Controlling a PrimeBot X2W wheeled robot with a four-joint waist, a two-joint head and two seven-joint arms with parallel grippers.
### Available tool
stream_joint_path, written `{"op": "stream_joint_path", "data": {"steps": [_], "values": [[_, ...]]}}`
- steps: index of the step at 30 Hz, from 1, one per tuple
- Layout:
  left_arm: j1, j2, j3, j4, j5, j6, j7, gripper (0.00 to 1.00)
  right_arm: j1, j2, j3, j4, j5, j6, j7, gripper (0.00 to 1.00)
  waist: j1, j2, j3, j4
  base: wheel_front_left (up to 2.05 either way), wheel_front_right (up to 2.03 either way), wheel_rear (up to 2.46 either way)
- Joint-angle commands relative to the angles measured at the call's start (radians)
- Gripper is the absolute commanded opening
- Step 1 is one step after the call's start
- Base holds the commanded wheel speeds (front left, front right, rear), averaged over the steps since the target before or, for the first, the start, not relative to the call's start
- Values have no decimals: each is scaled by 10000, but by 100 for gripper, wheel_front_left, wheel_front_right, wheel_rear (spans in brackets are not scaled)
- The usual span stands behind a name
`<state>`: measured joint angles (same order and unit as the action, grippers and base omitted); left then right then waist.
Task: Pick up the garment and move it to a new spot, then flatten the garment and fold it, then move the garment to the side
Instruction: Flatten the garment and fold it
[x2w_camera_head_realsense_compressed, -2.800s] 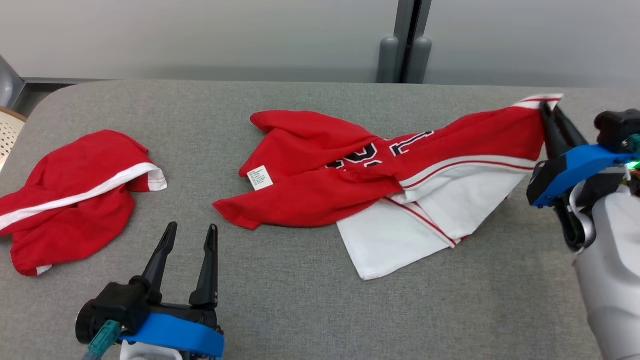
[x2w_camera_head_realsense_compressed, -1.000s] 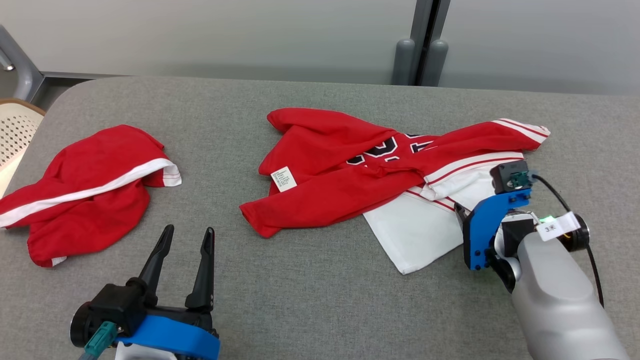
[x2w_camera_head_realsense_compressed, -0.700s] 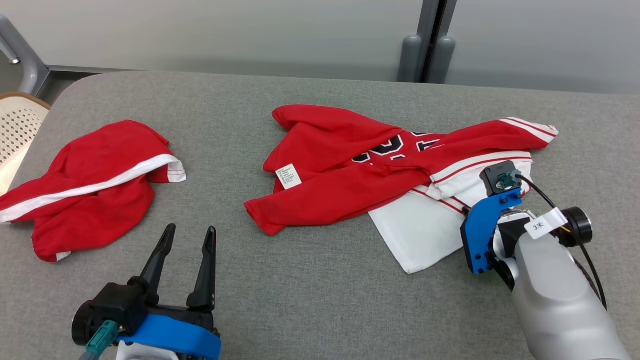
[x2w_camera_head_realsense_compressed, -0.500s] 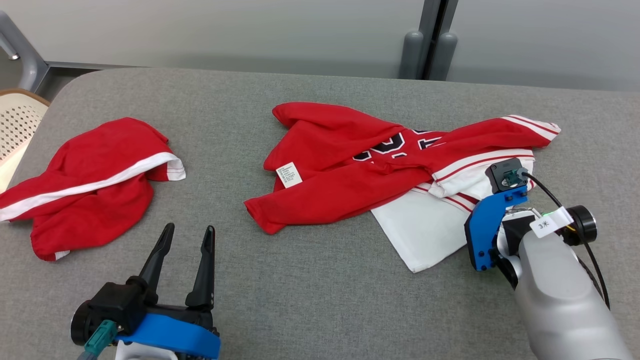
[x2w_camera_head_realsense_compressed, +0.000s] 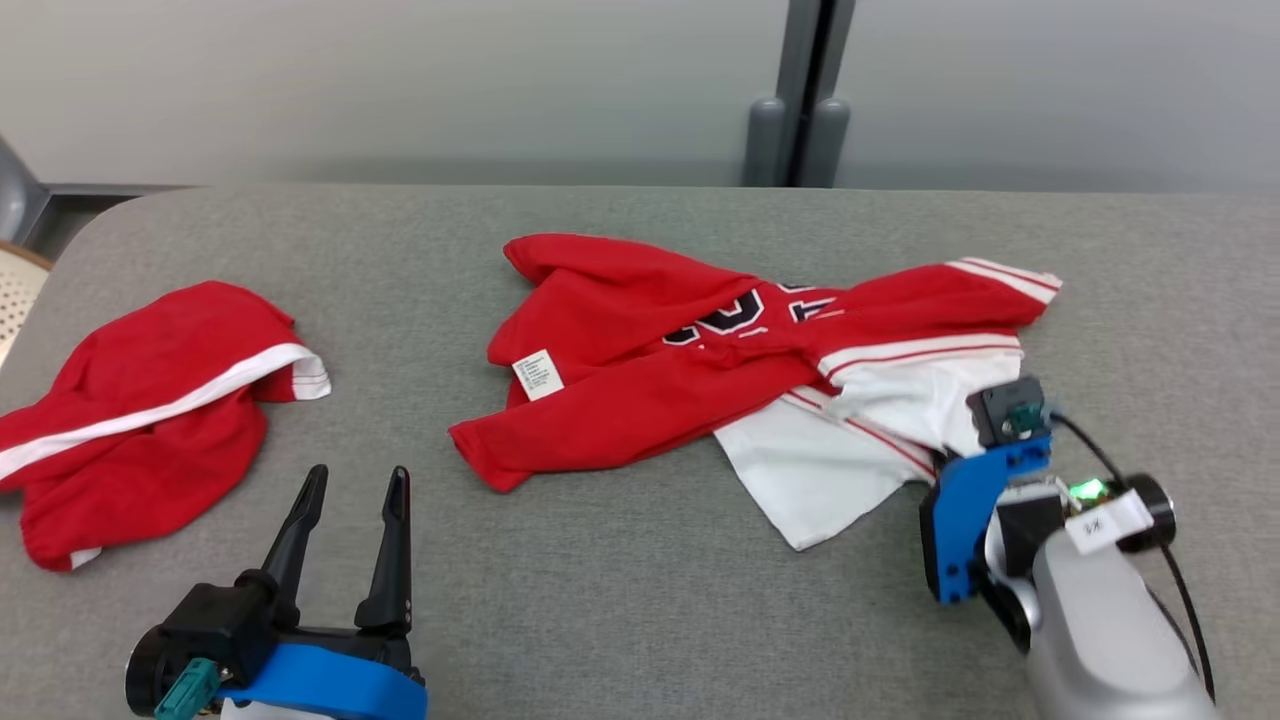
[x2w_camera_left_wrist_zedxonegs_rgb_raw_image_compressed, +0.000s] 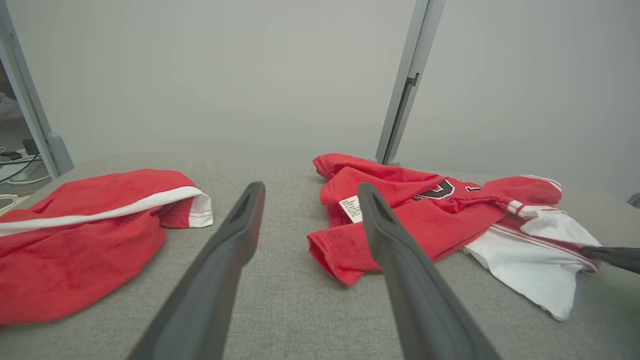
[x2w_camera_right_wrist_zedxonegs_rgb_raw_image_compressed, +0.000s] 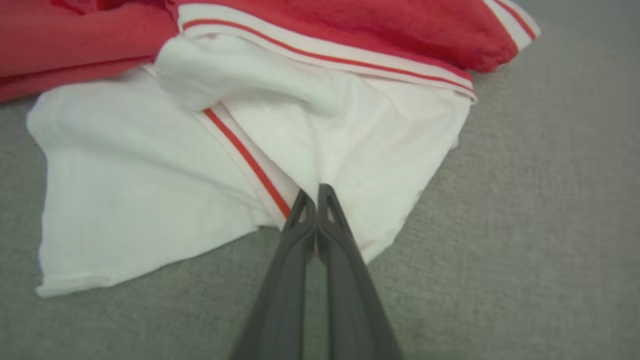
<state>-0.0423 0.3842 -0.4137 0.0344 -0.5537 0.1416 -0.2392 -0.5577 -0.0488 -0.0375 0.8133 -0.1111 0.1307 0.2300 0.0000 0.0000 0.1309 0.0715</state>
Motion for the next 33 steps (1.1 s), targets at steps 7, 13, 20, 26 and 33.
{"op": "stream_joint_path", "data": {"steps": [7, 13, 20, 26, 33], "values": [[112, 36, 47, -158, -55, 121, -59, 100, 3223, -227, 377, -4023, 673, 1, 2136, 0, 0, 0, -96, -556, 0, 0, 0], [-11, 43, 37, -174, -46, 139, -72, 100, 5490, -179, 148, -7785, 1409, 1, 4130, 100, 0, 0, -6, -732, 0, 0, 0], [-153, -36, -84, -49, -39, 60, -85, 100, 6038, -29, -420, -9928, 2173, 3, 4507, 100, 0, 0, -18, -615, 0, 0, 0], [-85, -38, -101, -6, -85, 76, -88, 100, 5106, -12, -409, -10155, 2126, 3, 4689, 100, 0, 0, -42, -399, 0, 0, 0], [-158, -56, -184, 9, -56, 27, -80, 100, 3652, -224, 1031, -8007, 1210, 1, 4549, 100, 0, 0, -17, -96, 0, 0, 0]]}}
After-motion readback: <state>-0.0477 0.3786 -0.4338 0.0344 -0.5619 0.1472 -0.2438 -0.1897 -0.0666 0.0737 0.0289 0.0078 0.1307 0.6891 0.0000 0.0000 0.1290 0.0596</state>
